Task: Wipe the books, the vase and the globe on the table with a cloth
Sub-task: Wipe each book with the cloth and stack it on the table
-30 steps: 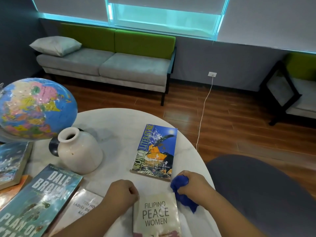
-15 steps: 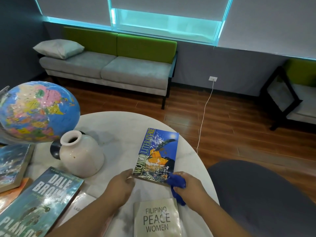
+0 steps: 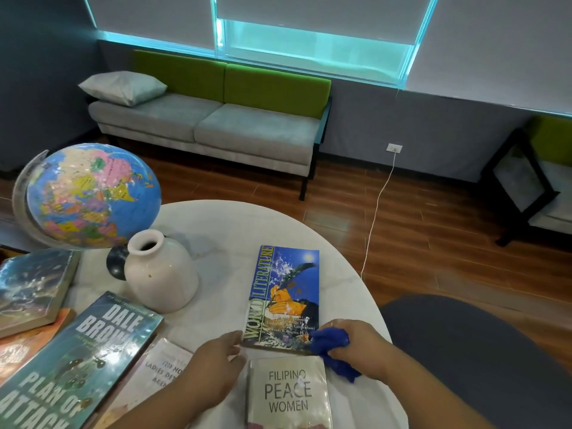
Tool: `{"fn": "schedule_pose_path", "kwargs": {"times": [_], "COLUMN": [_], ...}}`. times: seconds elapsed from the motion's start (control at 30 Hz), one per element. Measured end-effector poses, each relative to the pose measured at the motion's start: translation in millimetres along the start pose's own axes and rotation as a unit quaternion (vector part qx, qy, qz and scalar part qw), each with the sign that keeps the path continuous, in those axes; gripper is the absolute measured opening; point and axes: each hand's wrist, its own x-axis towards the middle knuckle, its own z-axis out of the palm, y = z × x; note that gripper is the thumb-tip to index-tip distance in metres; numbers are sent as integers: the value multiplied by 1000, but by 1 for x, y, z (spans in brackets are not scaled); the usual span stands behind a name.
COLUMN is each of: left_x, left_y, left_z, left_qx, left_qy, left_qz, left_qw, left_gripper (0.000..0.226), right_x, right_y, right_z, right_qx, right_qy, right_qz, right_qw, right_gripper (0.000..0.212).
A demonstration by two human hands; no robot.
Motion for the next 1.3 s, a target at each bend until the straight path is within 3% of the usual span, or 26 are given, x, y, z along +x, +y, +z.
{"fn": "schedule_pose_path", "kwargs": {"times": [0.13, 0.27, 0.4, 0.57, 0.67, 0.97, 1.1, 1.23, 1.3], "left_x": [-18, -7, 4, 12, 15, 12, 14, 13, 13], "left_y": [11, 22, 13, 11, 9, 7, 5, 4, 5], "left_z": [-2, -1, 7, 8, 8, 8, 7, 7, 6], "left_qx": [85, 172, 274, 378, 399, 386, 382, 376, 372], "left_qy": [30, 49, -8, -48, -59, -48, -48, -54, -55], "left_qz": [54, 112, 131, 131, 133, 146, 150, 148, 148], "left_qw": [994, 977, 953, 915, 905, 909, 911, 913, 915], "left_gripper": [51, 53, 58, 68, 74, 66, 68, 68, 68], "right_x": [0, 10, 20, 31, 29, 37, 43, 39, 43], "right_y": [-7, -8, 3, 10, 9, 9, -4, 1, 7], "right_z": [-4, 4, 29, 32, 30, 31, 27, 34, 29], "right_qx": [-52, -61, -165, -187, -243, -341, -390, -379, -353], "right_qy": [27, 208, 131, 180, 154, 132, 149, 107, 133], "right_qz": [-20, -89, -91, -81, -114, -143, -109, -147, -115], "right_qw": [998, 972, 973, 962, 951, 920, 902, 907, 919], "right_gripper": [21, 9, 42, 27, 24, 30, 36, 34, 33]}}
